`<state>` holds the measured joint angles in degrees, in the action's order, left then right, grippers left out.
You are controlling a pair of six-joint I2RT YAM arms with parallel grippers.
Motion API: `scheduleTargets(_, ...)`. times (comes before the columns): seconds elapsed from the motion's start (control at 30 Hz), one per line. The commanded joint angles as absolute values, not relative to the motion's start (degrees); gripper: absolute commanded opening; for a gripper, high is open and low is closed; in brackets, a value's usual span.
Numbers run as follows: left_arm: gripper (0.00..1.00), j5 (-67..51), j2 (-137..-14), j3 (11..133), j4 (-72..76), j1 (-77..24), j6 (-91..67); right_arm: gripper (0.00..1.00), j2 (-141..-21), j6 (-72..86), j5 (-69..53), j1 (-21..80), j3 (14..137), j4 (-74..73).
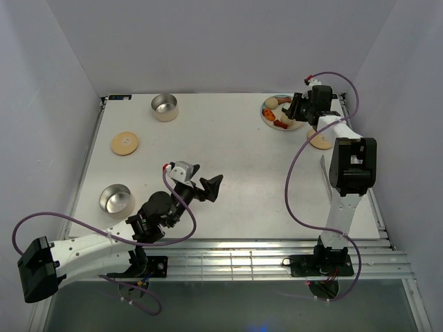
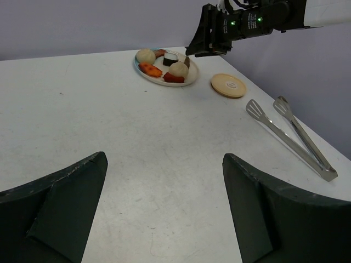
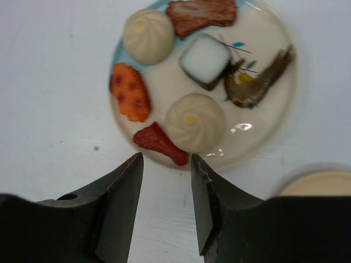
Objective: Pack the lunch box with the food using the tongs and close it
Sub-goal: Move the plate to the center of the board.
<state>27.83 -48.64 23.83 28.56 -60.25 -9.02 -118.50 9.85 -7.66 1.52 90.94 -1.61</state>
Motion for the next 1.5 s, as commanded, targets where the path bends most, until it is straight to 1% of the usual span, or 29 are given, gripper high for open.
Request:
scheduleTargets(0.0, 0.96, 26.81, -48.08, 23.91, 29.18, -60.47, -8.88, 0.46, -117.42, 4.75, -19.85, 2.89, 89.38, 6.23)
scheduleTargets(0.07, 0.96, 26.89, -48.08, 23.91, 29.18, -60.56, -8.7, 0.46, -117.86, 2.04, -18.99, 4.21, 90.87, 5.81)
scheduleTargets(0.13, 0.96, 27.33, -48.16, 23.82, 29.18, -60.56, -8.7, 0.46, -119.35, 0.1, -14.71, 6.58, 92.71, 3.17)
scheduleTargets(0.17, 0.96, 27.42, -48.34, 23.91, 29.18, -60.56, -8.61, 0.46, -119.88, -3.57, -13.81, 7.2, 94.73, 2.38)
scheduleTargets(0.23, 0.96, 27.42, -48.51, 23.99, 29.18, -60.56, -8.61, 0.46, -121.81, -5.44, -11.96, 8.61, 96.32, 0.63)
scheduleTargets(0.43, 0.96, 26.89, -48.16, 23.82, 29.18, -60.56, -8.88, 0.44, -125.15, -8.79, -13.35, 9.67, 99.14, 0.09)
scheduleTargets(0.6, 0.96, 26.54, -47.55, 23.64, 29.18, -60.56, -9.4, 0.44, -128.05, -10.72, -13.45, 9.84, 102.3, -4.3)
scheduleTargets(0.73, 0.96, 26.37, -47.46, 23.47, 29.27, -60.56, -9.75, 0.44, -129.37, -14.4, -10.11, 11.25, 102.04, -4.48)
scheduleTargets(1.1, 0.96, 26.1, -49.4, 24.08, 29.44, -60.56, -9.4, 0.41, -132.63, -16.0, -7.47, 12.39, 104.76, -4.57)
scheduleTargets(1.3, 0.96, 26.28, -49.13, 23.99, 29.44, -60.56, -9.32, 0.41, -134.82, -15.56, -6.51, 12.39, 108.71, -7.73)
scheduleTargets(1.47, 0.96, 26.02, -48.96, 23.99, 29.44, -60.56, -9.32, 0.41, -135.52, -16.0, -5.98, 12.39, 109.51, -9.04)
